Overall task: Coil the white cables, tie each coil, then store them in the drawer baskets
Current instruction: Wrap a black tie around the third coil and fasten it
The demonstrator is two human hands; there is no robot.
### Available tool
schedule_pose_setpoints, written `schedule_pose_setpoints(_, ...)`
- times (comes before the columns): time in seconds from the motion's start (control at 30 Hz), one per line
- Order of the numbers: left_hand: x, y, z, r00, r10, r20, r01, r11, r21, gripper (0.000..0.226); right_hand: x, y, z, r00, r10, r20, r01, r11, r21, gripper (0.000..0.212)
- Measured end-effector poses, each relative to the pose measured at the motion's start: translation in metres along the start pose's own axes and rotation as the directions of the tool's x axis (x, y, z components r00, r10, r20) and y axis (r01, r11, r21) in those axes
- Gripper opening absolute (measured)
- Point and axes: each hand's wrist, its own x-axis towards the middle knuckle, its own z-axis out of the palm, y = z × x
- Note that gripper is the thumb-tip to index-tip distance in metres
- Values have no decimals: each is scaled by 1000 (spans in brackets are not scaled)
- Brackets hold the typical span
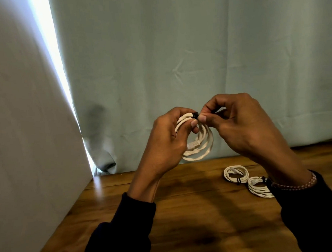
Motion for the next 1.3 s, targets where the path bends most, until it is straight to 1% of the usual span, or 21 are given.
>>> schedule_pose_setpoints(0.13,-1,1,2,999,-12,47,12,1000,-11,18,3,4,-7,999,12,53,-15,998,60,2)
schedule_pose_setpoints(0.23,0,4,-3,999,-15,47,19,997,-79,18,3,2,-13,997,-6,79,-3,993,117,4)
schedule_pose_setpoints(0.33,-1,7,-9,997,-16,81,26,992,-124,21,1,-2,-18,996,-28,82,16,991,136,8)
schedule_pose_setpoints(0.43,-1,8,-11,996,-23,89,37,986,-163,23,1,-2,-17,999,-30,45,24,991,134,11)
schedule_pose_setpoints(0.57,0,7,-10,998,-31,56,41,983,-180,24,0,-3,-9,997,-62,-43,66,993,95,12)
schedule_pose_setpoints(0.63,0,8,-10,999,-32,44,41,975,-218,25,1,-3,-8,997,-56,-51,61,992,109,15)
schedule_pose_setpoints(0.73,0,9,-11,999,-22,24,27,973,-227,24,2,-2,-10,999,-27,34,18,970,241,15)
schedule_pose_setpoints(0.83,0,8,-12,1000,-15,1,15,971,-239,23,3,-1,-12,989,7,149,-69,908,414,15)
schedule_pose_setpoints(0.93,0,8,-13,1000,-15,-11,12,970,-243,22,4,0,-14,978,18,205,-121,857,502,16)
schedule_pose_setpoints(0.97,0,8,-13,1000,-14,-13,10,970,-243,22,4,0,-15,979,7,204,-109,863,493,16)
schedule_pose_setpoints(1.03,0,8,-12,1000,-8,-19,4,974,-225,21,4,1,-16,983,-42,178,-37,907,420,13)
schedule_pose_setpoints(1.17,1,6,-8,999,21,-44,-25,996,-87,17,3,1,-14,979,-128,158,93,973,211,6)
schedule_pose_setpoints(1.23,1,5,-7,996,64,-60,-64,998,-11,13,2,2,-11,983,-133,129,121,988,95,6)
schedule_pose_setpoints(1.3,1,4,-6,993,92,-79,-90,995,30,12,2,2,-6,989,-119,90,113,991,73,6)
